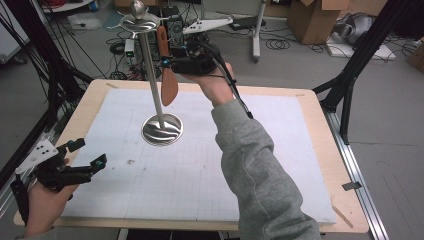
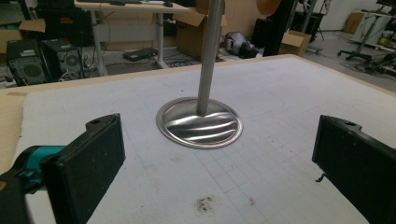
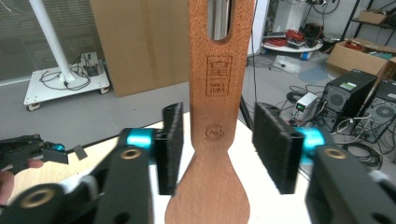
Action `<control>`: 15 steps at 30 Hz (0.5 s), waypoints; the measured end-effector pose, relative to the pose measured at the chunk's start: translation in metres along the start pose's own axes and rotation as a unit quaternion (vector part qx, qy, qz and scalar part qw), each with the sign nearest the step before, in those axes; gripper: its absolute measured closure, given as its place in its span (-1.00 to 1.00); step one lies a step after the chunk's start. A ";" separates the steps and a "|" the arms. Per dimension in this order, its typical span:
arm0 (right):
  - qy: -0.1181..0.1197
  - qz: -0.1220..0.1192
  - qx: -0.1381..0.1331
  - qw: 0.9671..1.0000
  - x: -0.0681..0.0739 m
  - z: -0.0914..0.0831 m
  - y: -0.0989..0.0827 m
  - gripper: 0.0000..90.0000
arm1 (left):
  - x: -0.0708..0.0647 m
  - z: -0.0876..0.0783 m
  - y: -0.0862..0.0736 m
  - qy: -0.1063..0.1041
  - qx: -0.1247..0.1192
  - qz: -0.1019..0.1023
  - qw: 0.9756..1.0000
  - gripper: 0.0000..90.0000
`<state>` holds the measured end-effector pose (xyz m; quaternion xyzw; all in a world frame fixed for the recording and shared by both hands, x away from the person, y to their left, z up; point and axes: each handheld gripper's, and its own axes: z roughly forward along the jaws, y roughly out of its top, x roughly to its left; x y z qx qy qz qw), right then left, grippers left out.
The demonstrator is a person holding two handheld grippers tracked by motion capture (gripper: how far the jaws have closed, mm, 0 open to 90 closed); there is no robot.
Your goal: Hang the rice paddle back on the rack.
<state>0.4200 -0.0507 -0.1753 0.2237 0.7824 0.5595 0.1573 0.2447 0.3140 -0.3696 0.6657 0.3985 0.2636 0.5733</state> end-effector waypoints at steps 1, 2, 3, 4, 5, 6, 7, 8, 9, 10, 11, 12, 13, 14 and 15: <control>0.001 0.001 0.000 1.000 0.001 -0.002 0.000 0.04 | 0.000 0.000 0.001 -0.001 -0.002 -0.001 1.000 -0.94; 0.004 0.000 0.000 1.000 0.001 -0.004 0.000 -0.01 | 0.001 -0.001 0.001 0.000 -0.004 -0.002 1.000 -0.94; 0.006 -0.001 -0.002 1.000 0.001 -0.005 0.000 -0.07 | 0.001 -0.001 0.002 0.001 -0.005 -0.002 1.000 -0.94; 0.007 -0.003 -0.001 1.000 0.002 -0.008 0.000 -0.12 | 0.002 -0.001 0.002 0.003 -0.007 -0.003 1.000 -0.94; 0.007 -0.005 0.000 1.000 0.003 -0.010 -0.001 -0.17 | 0.003 -0.002 0.002 0.004 -0.008 -0.004 1.000 -0.94; 0.008 -0.007 0.001 1.000 0.003 -0.012 -0.002 -0.22 | 0.004 -0.002 0.002 0.005 -0.011 -0.006 1.000 -0.94; 0.006 -0.011 0.002 1.000 0.003 -0.014 -0.003 -0.27 | 0.005 -0.002 0.003 0.005 -0.011 -0.007 1.000 -0.94; 0.004 -0.012 0.003 1.000 0.003 -0.016 -0.004 -0.32 | 0.005 -0.002 0.003 0.006 -0.012 -0.008 1.000 -0.94; 0.002 -0.014 0.002 1.000 0.002 -0.019 -0.006 -0.36 | 0.006 -0.002 0.003 0.005 -0.014 -0.011 1.000 -0.94; 0.003 -0.013 0.003 1.000 0.001 -0.021 -0.007 -0.42 | 0.006 -0.002 0.003 0.005 -0.015 -0.013 1.000 -0.94; 0.003 -0.013 0.003 1.000 0.000 -0.024 -0.009 -0.46 | 0.007 -0.001 0.004 0.004 -0.015 -0.013 1.000 -0.94; 0.003 -0.013 0.004 1.000 -0.002 -0.025 -0.010 -0.49 | 0.007 -0.001 0.004 0.003 -0.016 -0.013 1.000 -0.94; 0.004 -0.012 0.005 1.000 -0.003 -0.027 -0.012 -0.51 | 0.007 0.000 0.004 0.002 -0.017 -0.012 1.000 -0.94; 0.006 -0.011 0.006 1.000 -0.003 -0.029 -0.014 -0.53 | 0.006 0.001 0.005 0.001 -0.017 -0.013 1.000 -0.94; 0.009 -0.013 0.008 1.000 -0.004 -0.031 -0.017 -0.55 | 0.006 0.003 0.005 0.001 -0.017 -0.012 1.000 -0.94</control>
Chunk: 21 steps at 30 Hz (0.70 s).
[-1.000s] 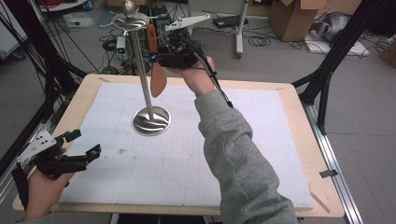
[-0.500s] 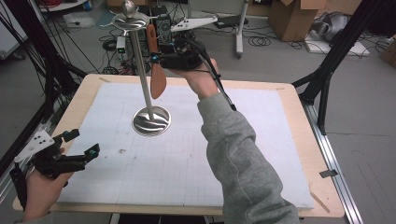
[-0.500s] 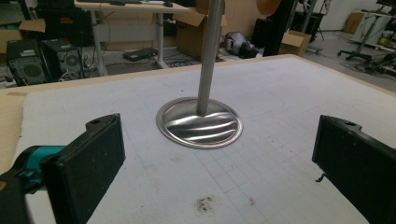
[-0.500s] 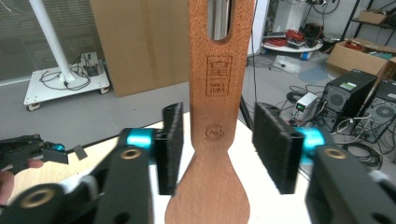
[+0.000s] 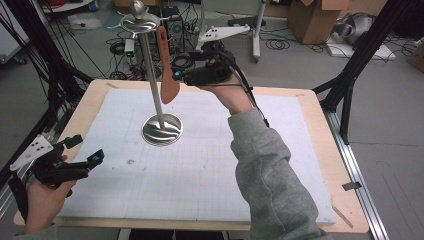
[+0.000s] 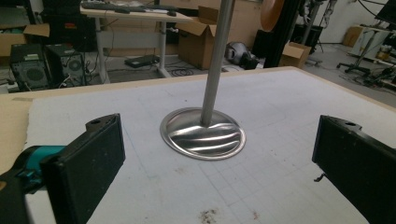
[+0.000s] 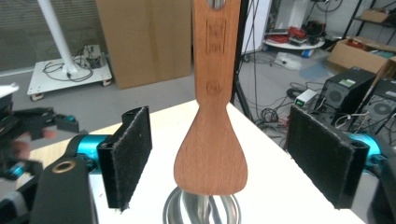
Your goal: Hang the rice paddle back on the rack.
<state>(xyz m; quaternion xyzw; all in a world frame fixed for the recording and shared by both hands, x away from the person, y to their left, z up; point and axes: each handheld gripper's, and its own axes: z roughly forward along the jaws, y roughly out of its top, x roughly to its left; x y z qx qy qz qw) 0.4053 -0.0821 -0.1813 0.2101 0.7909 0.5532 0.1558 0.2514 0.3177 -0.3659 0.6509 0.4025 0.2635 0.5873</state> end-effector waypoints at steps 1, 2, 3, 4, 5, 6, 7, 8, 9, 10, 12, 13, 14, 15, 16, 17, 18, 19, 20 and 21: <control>0.003 0.003 0.007 1.000 0.000 -0.001 -0.003 -0.57 | 0.000 0.001 0.000 -0.001 0.001 0.000 1.000 -0.94; 0.006 0.003 0.011 1.000 0.000 -0.001 -0.005 -0.58 | 0.000 0.003 0.000 -0.004 0.002 -0.001 1.000 -0.94; 0.004 0.001 0.015 1.000 -0.001 -0.002 -0.007 -0.59 | -0.001 0.004 0.001 -0.010 0.001 -0.006 1.000 -0.94; 0.004 0.001 0.018 1.000 -0.001 -0.003 -0.010 -0.59 | -0.001 0.006 0.001 -0.017 -0.003 -0.010 1.000 -0.94; 0.004 0.003 0.019 1.000 -0.001 -0.003 -0.012 -0.60 | -0.002 0.007 0.002 -0.019 -0.005 -0.010 1.000 -0.94; 0.004 0.003 0.020 1.000 -0.002 -0.004 -0.014 -0.62 | -0.003 0.009 0.002 -0.020 -0.005 -0.009 1.000 -0.94; 0.005 0.008 0.022 1.000 -0.002 -0.004 -0.017 -0.65 | -0.004 0.011 0.003 -0.021 -0.003 -0.006 1.000 -0.94; 0.005 0.009 0.023 1.000 -0.003 -0.005 -0.019 -0.66 | -0.004 0.012 0.003 -0.022 -0.003 -0.007 1.000 -0.94; 0.005 0.011 0.024 1.000 -0.004 -0.006 -0.022 -0.67 | -0.004 0.014 0.003 -0.022 -0.003 -0.008 1.000 -0.94; 0.004 0.010 0.024 1.000 -0.004 -0.007 -0.024 -0.68 | -0.004 0.015 0.003 -0.023 -0.002 -0.008 1.000 -0.94; 0.004 0.015 0.022 1.000 -0.005 -0.010 -0.028 -0.69 | -0.004 0.017 0.003 -0.024 -0.001 -0.007 1.000 -0.94; 0.005 0.015 0.021 1.000 -0.005 -0.012 -0.030 -0.69 | -0.004 0.018 0.003 -0.023 0.001 -0.007 1.000 -0.94; 0.006 0.013 0.019 1.000 -0.006 -0.013 -0.032 -0.69 | -0.004 0.020 0.003 -0.024 0.002 -0.006 1.000 -0.94; 0.007 0.016 0.019 1.000 -0.006 -0.015 -0.034 -0.69 | -0.004 0.021 0.003 -0.023 0.003 -0.006 1.000 -0.94; 0.008 0.014 0.018 1.000 -0.007 -0.017 -0.037 -0.70 | -0.004 0.022 0.003 -0.025 0.003 -0.007 1.000 -0.94; 0.008 0.016 0.021 1.000 -0.007 -0.018 -0.039 -0.70 | -0.004 0.023 0.002 -0.025 0.005 -0.006 1.000 -0.94; 0.007 0.016 0.020 1.000 -0.008 -0.020 -0.042 -0.70 | -0.004 0.025 0.002 -0.026 0.006 -0.005 1.000 -0.94; 0.006 0.017 0.021 1.000 -0.008 -0.022 -0.044 -0.70 | -0.005 0.026 0.002 -0.026 0.008 -0.005 1.000 -0.94; 0.004 0.019 0.020 1.000 -0.009 -0.024 -0.046 -0.70 | -0.005 0.027 0.001 -0.027 0.008 -0.006 1.000 -0.94; 0.004 0.018 0.020 1.000 -0.009 -0.026 -0.048 -0.70 | -0.005 0.028 0.001 -0.027 0.010 -0.007 1.000 -0.94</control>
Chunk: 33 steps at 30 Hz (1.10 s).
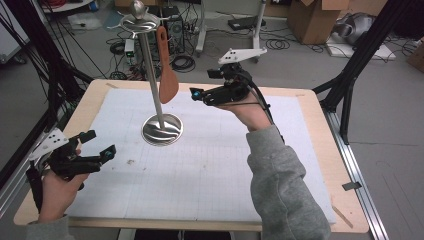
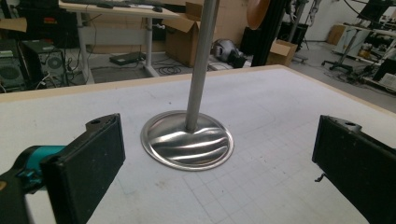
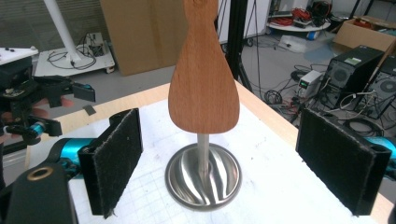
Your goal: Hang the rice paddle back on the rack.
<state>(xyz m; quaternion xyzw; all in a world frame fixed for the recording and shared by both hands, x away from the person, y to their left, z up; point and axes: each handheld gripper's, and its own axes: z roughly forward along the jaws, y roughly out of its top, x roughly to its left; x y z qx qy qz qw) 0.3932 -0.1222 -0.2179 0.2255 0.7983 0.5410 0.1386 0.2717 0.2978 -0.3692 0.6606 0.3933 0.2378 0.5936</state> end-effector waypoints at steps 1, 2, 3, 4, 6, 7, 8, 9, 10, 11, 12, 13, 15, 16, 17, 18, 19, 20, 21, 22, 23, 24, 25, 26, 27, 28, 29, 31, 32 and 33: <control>-0.001 0.001 -0.001 1.000 0.000 -0.002 -0.002 -0.70 | 0.000 0.001 0.000 -0.001 0.001 0.002 1.000 -0.94; -0.001 0.003 -0.001 1.000 -0.001 -0.004 -0.004 -0.70 | 0.000 0.002 0.000 -0.001 0.001 0.002 1.000 -0.94; -0.002 0.003 -0.002 1.000 -0.001 -0.005 -0.007 -0.70 | -0.001 0.002 0.000 -0.003 0.001 0.002 1.000 -0.94; -0.004 0.006 -0.002 1.000 -0.002 -0.007 -0.009 -0.70 | -0.001 0.002 0.000 -0.003 0.002 0.002 1.000 -0.94; -0.008 0.008 -0.002 1.000 -0.003 -0.010 -0.013 -0.70 | -0.001 0.003 0.001 -0.003 0.001 0.003 1.000 -0.94; -0.009 0.008 -0.001 1.000 -0.004 -0.011 -0.015 -0.70 | -0.001 0.003 0.001 -0.003 0.001 0.003 1.000 -0.94; -0.010 0.006 -0.002 1.000 -0.004 -0.012 -0.017 -0.70 | -0.001 0.003 0.001 -0.003 0.001 0.003 1.000 -0.94; -0.009 0.008 -0.004 1.000 -0.004 -0.014 -0.019 -0.70 | 0.000 0.003 0.001 -0.003 0.000 0.003 1.000 -0.94; -0.009 0.011 -0.006 1.000 -0.004 -0.015 -0.021 -0.70 | 0.000 0.003 0.001 -0.003 -0.001 0.002 1.000 -0.94; -0.010 0.009 -0.008 1.000 -0.005 -0.016 -0.024 -0.70 | 0.000 0.003 0.001 -0.003 -0.001 0.002 1.000 -0.94; -0.011 0.010 -0.006 1.000 -0.005 -0.017 -0.026 -0.70 | 0.000 0.003 0.001 -0.003 -0.001 0.002 1.000 -0.94; -0.011 0.008 -0.004 1.000 -0.005 -0.018 -0.029 -0.70 | 0.000 0.003 0.001 -0.003 -0.001 0.002 1.000 -0.94; -0.012 0.006 0.000 1.000 -0.003 -0.020 -0.033 -0.70 | 0.000 0.003 0.002 -0.003 -0.002 0.002 1.000 -0.94; -0.011 0.004 0.000 1.000 -0.002 -0.021 -0.036 -0.70 | 0.000 0.004 0.002 -0.003 -0.003 0.001 1.000 -0.94; -0.007 0.002 -0.001 1.000 -0.001 -0.022 -0.038 -0.70 | 0.000 0.004 0.002 -0.004 -0.003 0.002 1.000 -0.94; -0.005 0.002 0.000 1.000 0.000 -0.023 -0.041 -0.70 | 0.000 0.004 0.002 -0.004 -0.003 0.002 1.000 -0.94; -0.004 -0.001 -0.001 1.000 0.001 -0.024 -0.043 -0.70 | 0.000 0.005 0.003 -0.004 -0.003 0.002 1.000 -0.94; -0.004 -0.001 0.004 1.000 0.002 -0.025 -0.046 -0.70 | -0.001 0.005 0.003 -0.005 -0.003 0.002 1.000 -0.94; -0.004 -0.004 0.007 1.000 0.003 -0.026 -0.048 -0.70 | -0.001 0.005 0.003 -0.005 -0.002 0.003 1.000 -0.94; -0.004 -0.006 0.007 1.000 0.004 -0.026 -0.050 -0.70 | -0.001 0.006 0.003 -0.006 -0.002 0.003 1.000 -0.94; -0.004 -0.007 0.007 1.000 0.004 -0.027 -0.053 -0.70 | -0.001 0.006 0.003 -0.006 -0.002 0.003 1.000 -0.94; -0.002 -0.006 0.005 1.000 0.004 -0.029 -0.055 -0.70 | -0.001 0.007 0.003 -0.007 -0.002 0.003 1.000 -0.94; -0.004 -0.005 0.003 1.000 0.004 -0.029 -0.058 -0.70 | -0.001 0.007 0.003 -0.007 -0.002 0.003 1.000 -0.94; -0.005 -0.004 0.003 1.000 0.003 -0.030 -0.060 -0.70 | -0.001 0.008 0.003 -0.007 -0.001 0.002 1.000 -0.94; -0.005 -0.002 0.005 1.000 0.003 -0.031 -0.062 -0.70 | -0.001 0.009 0.002 -0.007 -0.002 0.002 1.000 -0.94; -0.006 -0.001 0.001 1.000 0.003 -0.032 -0.065 -0.70 | -0.001 0.009 0.002 -0.008 -0.001 0.002 1.000 -0.94; -0.006 0.002 0.000 1.000 0.002 -0.034 -0.067 -0.70 | -0.001 0.010 0.002 -0.008 0.000 0.002 1.000 -0.94; -0.006 0.006 -0.005 1.000 0.000 -0.036 -0.072 -0.70 | -0.001 0.011 0.002 -0.009 0.000 0.003 1.000 -0.94; -0.005 0.012 -0.006 1.000 0.000 -0.038 -0.074 -0.70 | -0.001 0.011 0.002 -0.010 0.001 0.002 1.000 -0.94; -0.005 0.010 -0.010 1.000 -0.002 -0.039 -0.077 -0.70 | -0.001 0.012 0.002 -0.010 0.001 0.001 1.000 -0.94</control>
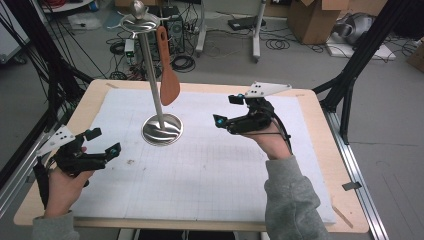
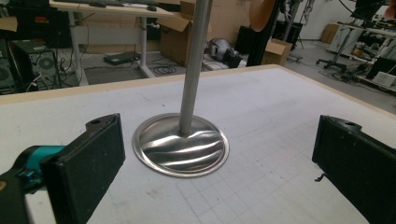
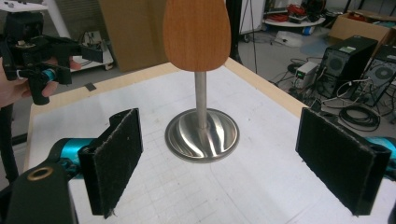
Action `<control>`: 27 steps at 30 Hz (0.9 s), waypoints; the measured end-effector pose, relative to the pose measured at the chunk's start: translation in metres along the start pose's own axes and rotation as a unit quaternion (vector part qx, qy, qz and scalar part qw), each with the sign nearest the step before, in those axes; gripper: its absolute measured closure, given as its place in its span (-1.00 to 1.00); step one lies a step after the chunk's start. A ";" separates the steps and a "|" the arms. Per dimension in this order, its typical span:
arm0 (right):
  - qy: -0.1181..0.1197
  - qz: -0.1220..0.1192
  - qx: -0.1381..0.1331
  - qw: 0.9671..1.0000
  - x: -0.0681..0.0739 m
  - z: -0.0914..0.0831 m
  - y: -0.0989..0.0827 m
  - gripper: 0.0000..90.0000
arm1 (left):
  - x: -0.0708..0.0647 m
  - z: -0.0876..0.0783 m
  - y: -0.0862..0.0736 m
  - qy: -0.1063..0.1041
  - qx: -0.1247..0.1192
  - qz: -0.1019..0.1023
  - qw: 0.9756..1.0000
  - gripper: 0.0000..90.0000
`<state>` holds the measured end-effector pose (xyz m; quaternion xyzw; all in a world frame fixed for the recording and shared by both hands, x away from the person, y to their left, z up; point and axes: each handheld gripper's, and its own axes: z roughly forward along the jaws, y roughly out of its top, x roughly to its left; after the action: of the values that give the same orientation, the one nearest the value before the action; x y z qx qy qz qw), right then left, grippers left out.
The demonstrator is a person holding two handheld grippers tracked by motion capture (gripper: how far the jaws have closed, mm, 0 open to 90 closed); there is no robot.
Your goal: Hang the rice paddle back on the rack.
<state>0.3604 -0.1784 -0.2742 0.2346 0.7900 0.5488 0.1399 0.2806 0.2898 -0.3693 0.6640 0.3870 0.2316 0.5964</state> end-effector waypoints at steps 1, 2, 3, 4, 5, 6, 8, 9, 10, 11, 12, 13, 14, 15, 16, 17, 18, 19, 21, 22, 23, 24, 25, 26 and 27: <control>-0.003 0.002 -0.003 1.000 -0.001 -0.002 -0.002 -0.70 | 0.000 0.000 0.000 0.000 0.001 0.001 1.000 -0.94; -0.005 0.004 -0.006 1.000 -0.002 -0.004 -0.004 -0.70 | 0.001 0.001 0.000 0.000 0.001 0.000 1.000 -0.94; -0.006 0.005 -0.008 1.000 -0.002 -0.007 -0.006 -0.70 | 0.000 0.001 0.000 0.000 0.000 -0.002 1.000 -0.94; -0.008 0.010 -0.010 1.000 -0.002 -0.009 -0.008 -0.70 | 0.001 0.002 0.000 -0.001 0.001 0.001 1.000 -0.94; -0.011 0.009 -0.014 1.000 -0.003 -0.012 -0.011 -0.70 | 0.000 0.002 0.000 -0.001 0.002 0.001 1.000 -0.94; -0.012 0.013 -0.019 1.000 -0.003 -0.014 -0.013 -0.70 | 0.000 0.002 0.000 -0.002 0.002 0.001 1.000 -0.94; -0.014 0.015 -0.023 1.000 -0.005 -0.019 -0.019 -0.70 | 0.000 0.004 0.000 -0.002 0.003 0.001 1.000 -0.94; -0.015 0.019 -0.024 0.999 -0.005 -0.021 -0.021 -0.70 | -0.001 0.004 0.000 -0.003 0.003 0.001 1.000 -0.94; -0.017 0.021 -0.026 0.999 -0.006 -0.023 -0.024 -0.70 | -0.001 0.005 0.000 -0.003 0.002 0.000 1.000 -0.94; -0.019 0.024 -0.028 0.999 -0.006 -0.025 -0.027 -0.70 | -0.001 0.005 0.000 -0.004 0.003 0.002 1.000 -0.94; -0.022 0.024 -0.032 0.999 -0.006 -0.027 -0.030 -0.70 | -0.002 0.005 0.000 -0.004 0.003 0.002 1.000 -0.94; -0.027 0.022 -0.036 0.999 -0.006 -0.028 -0.033 -0.70 | -0.002 0.006 0.000 -0.004 0.003 0.002 1.000 -0.94; -0.036 0.019 -0.038 0.998 -0.005 -0.029 -0.037 -0.70 | -0.002 0.007 0.000 -0.006 0.005 0.003 1.000 -0.94; -0.044 0.015 -0.036 0.998 -0.005 -0.030 -0.040 -0.70 | -0.002 0.007 0.000 -0.005 0.005 0.002 1.000 -0.94; -0.049 0.013 -0.034 0.998 -0.004 -0.030 -0.044 -0.70 | -0.002 0.008 -0.001 -0.005 0.005 0.003 1.000 -0.94; -0.052 0.011 -0.032 0.998 -0.004 -0.030 -0.047 -0.70 | -0.002 0.009 -0.001 -0.006 0.007 0.004 1.000 -0.94; -0.054 0.012 -0.030 0.998 -0.004 -0.031 -0.051 -0.70 | -0.002 0.009 -0.001 -0.007 0.007 0.002 1.000 -0.94; -0.055 0.013 -0.033 0.998 -0.004 -0.031 -0.053 -0.70 | -0.002 0.010 -0.001 -0.007 0.008 0.002 1.000 -0.94; -0.054 0.019 -0.035 0.998 -0.005 -0.033 -0.058 -0.70 | -0.002 0.010 -0.001 -0.007 0.008 0.003 1.000 -0.94; -0.056 0.022 -0.035 0.998 -0.006 -0.034 -0.060 -0.70 | -0.002 0.011 -0.001 -0.007 0.008 0.002 1.000 -0.94; -0.058 0.023 -0.035 0.997 -0.006 -0.035 -0.062 -0.70 | -0.002 0.011 -0.001 -0.007 0.008 0.002 1.000 -0.94; -0.060 0.024 -0.037 0.997 -0.007 -0.037 -0.064 -0.70 | -0.002 0.011 -0.001 -0.007 0.008 0.001 1.000 -0.94; -0.062 0.027 -0.037 0.997 -0.008 -0.038 -0.066 -0.70 | -0.002 0.010 -0.001 -0.007 0.009 0.003 1.000 -0.94; -0.064 0.029 -0.039 0.997 -0.008 -0.040 -0.068 -0.70 | -0.002 0.010 -0.001 -0.007 0.009 0.003 1.000 -0.94; -0.064 0.031 -0.040 0.997 -0.009 -0.042 -0.070 -0.70 | -0.002 0.010 -0.001 -0.007 0.009 0.003 1.000 -0.94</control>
<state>0.3328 -0.2364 -0.3248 0.2880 0.7490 0.5682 0.1825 0.2870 0.2817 -0.3721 0.6720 0.3829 0.2254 0.5924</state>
